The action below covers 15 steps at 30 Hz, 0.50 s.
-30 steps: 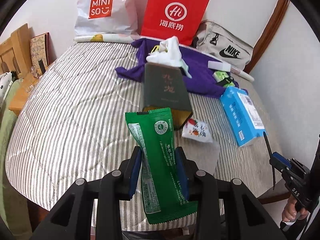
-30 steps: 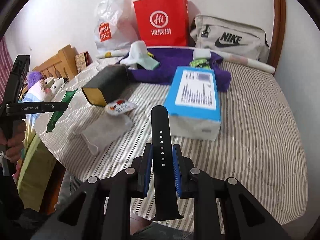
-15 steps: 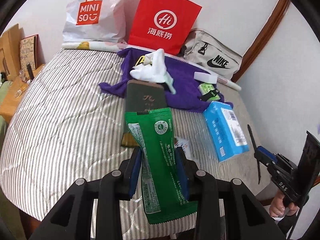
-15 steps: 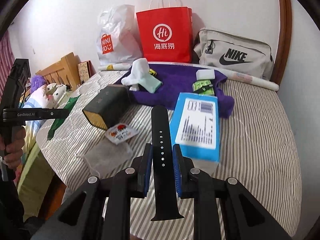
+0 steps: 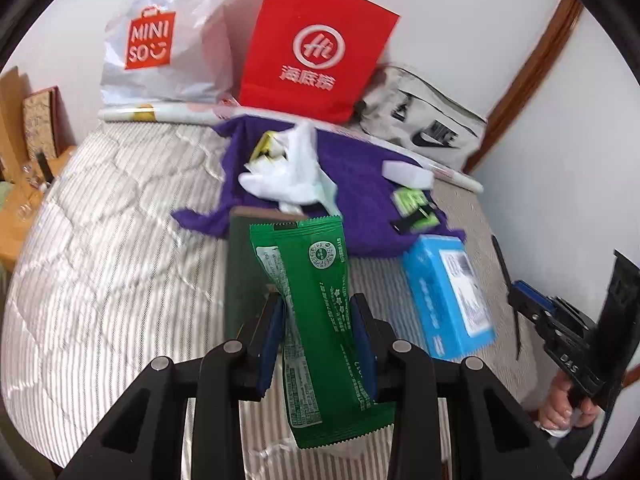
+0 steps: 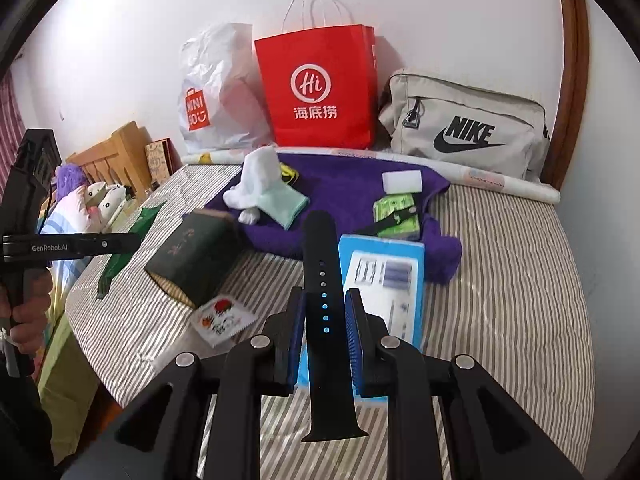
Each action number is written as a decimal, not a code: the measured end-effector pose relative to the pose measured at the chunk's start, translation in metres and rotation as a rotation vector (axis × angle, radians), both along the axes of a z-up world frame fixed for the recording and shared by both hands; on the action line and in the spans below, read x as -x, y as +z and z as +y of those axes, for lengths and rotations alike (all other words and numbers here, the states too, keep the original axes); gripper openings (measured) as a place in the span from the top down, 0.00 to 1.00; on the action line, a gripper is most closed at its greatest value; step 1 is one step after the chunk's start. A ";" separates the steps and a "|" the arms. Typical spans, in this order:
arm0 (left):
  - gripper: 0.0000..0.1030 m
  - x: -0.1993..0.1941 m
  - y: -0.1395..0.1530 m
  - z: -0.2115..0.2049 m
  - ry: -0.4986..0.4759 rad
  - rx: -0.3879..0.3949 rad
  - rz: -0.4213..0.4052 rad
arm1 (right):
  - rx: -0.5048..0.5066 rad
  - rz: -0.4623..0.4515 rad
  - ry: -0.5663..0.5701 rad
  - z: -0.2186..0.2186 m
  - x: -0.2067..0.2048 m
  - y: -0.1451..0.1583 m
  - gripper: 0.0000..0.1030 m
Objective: Organize soft objects
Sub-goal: 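Carry the green packet with the left tool and the strap with the right tool to the purple towel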
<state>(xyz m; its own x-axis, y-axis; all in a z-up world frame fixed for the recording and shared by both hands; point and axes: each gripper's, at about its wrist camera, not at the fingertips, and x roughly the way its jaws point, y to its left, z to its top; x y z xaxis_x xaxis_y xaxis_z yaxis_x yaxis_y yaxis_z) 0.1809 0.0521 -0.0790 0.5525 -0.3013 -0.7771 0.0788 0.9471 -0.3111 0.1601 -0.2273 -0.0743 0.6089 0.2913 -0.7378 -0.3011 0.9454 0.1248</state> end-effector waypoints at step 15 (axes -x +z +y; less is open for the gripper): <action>0.69 -0.067 -0.005 0.005 0.013 0.095 0.027 | -0.009 0.017 -0.021 0.000 -0.073 -0.001 0.81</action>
